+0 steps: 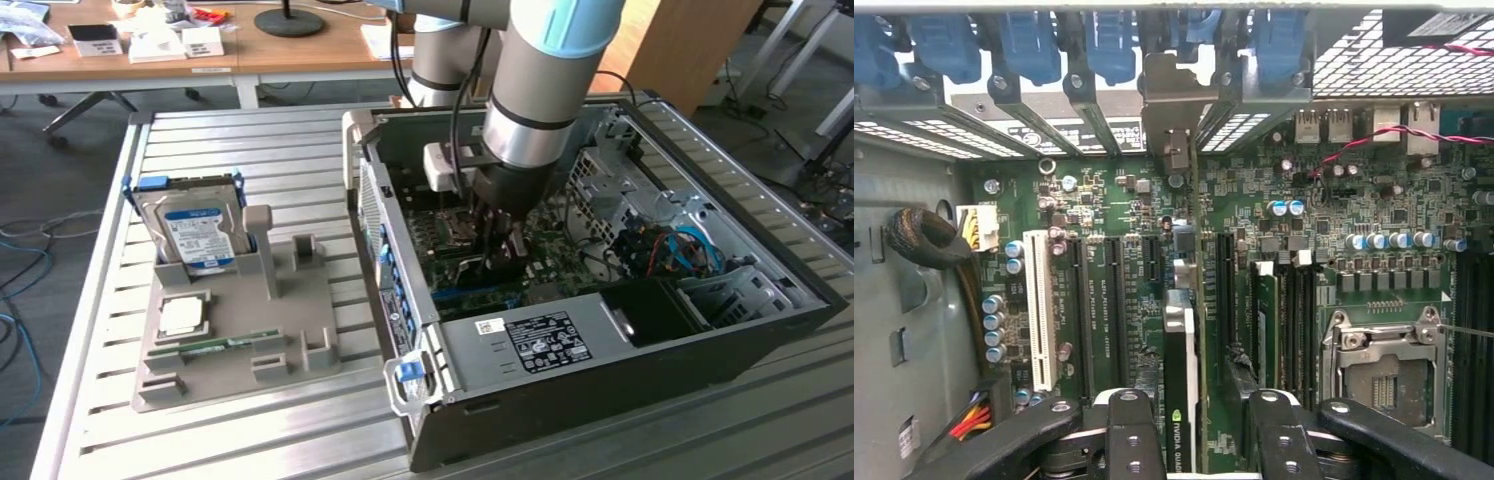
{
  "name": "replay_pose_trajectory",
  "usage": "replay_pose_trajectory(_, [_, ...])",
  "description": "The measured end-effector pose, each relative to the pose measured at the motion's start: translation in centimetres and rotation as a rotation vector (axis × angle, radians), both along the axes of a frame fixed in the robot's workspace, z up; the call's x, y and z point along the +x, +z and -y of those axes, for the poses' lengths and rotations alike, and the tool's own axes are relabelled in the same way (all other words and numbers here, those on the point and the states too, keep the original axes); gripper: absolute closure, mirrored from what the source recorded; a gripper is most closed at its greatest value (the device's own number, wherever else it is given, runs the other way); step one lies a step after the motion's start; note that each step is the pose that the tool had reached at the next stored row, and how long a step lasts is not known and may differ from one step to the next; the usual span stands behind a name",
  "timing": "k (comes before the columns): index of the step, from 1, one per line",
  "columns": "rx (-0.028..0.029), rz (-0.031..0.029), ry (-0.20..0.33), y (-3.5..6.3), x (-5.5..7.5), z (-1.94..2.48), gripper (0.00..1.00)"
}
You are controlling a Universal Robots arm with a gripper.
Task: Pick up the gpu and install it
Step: 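Insert the gpu into the slot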
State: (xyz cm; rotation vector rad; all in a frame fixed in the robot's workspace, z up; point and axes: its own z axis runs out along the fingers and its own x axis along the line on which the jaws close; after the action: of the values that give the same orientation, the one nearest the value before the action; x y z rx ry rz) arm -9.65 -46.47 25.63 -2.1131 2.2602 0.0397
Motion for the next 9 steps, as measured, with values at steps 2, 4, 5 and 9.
replay_pose_trajectory(2, [0.0007, -0.0001, 0.000, 0.01, 0.00, -0.03, 0.60])
replay_pose_trajectory(4, [0.0020, -0.0001, 0.000, 0.00, 0.00, -0.08, 0.60])
replay_pose_trajectory(5, [0.0029, -0.0001, 0.000, 0.00, 0.00, -0.10, 0.60])
replay_pose_trajectory(9, [0.0032, 0.0000, 0.000, 0.00, 0.00, -0.11, 0.60])
